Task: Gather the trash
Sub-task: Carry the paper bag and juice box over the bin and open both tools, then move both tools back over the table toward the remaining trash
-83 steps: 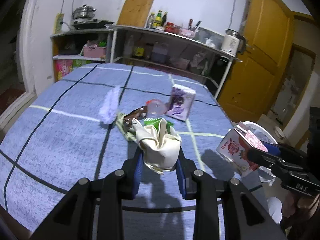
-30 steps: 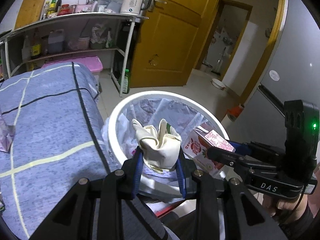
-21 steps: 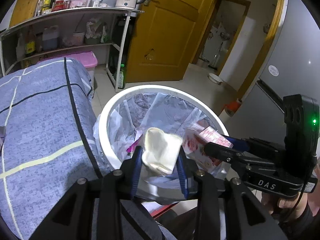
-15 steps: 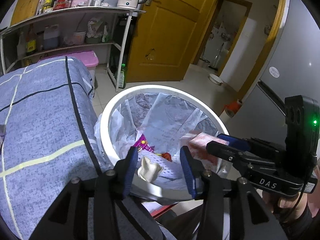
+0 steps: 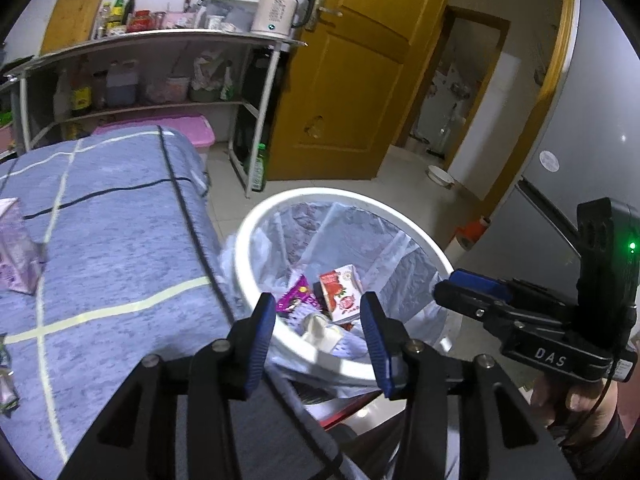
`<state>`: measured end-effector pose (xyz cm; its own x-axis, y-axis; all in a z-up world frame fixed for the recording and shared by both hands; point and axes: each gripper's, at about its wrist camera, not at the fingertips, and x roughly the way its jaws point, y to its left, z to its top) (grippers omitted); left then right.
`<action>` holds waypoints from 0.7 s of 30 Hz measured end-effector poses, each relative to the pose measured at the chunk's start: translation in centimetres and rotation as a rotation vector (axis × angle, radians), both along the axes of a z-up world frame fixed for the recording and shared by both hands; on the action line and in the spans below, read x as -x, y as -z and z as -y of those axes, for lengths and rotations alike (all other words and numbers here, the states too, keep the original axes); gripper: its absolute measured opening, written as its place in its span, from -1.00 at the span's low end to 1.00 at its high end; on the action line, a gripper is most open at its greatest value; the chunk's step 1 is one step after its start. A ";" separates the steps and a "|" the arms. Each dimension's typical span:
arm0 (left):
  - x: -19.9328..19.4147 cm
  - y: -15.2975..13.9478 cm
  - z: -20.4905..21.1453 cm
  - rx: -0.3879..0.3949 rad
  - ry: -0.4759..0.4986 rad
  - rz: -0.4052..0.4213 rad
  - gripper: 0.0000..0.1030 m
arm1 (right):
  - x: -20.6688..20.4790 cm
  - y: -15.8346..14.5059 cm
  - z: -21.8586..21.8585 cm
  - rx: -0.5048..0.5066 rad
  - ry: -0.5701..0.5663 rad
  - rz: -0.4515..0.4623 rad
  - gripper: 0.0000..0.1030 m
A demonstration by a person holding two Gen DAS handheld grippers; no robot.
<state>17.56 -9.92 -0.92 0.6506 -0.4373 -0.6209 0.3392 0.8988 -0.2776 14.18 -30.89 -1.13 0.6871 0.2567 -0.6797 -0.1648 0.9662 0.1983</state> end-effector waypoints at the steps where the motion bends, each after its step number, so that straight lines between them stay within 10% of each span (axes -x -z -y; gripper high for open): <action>1: 0.3 -0.2 -0.4 -0.004 -0.015 0.009 -0.11 | 0.1 -0.1 0.0 -0.004 -0.004 0.002 -0.24; 21: 5.9 -0.2 -8.5 -0.059 -0.257 0.073 -0.11 | 1.8 -0.9 -6.7 -0.039 -0.156 0.054 -0.24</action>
<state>11.69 -1.44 -0.69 0.7798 -0.2162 -0.5875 0.1150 0.9720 -0.2051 12.39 -24.19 -0.23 0.6719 0.3882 -0.6307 -0.3234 0.9199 0.2217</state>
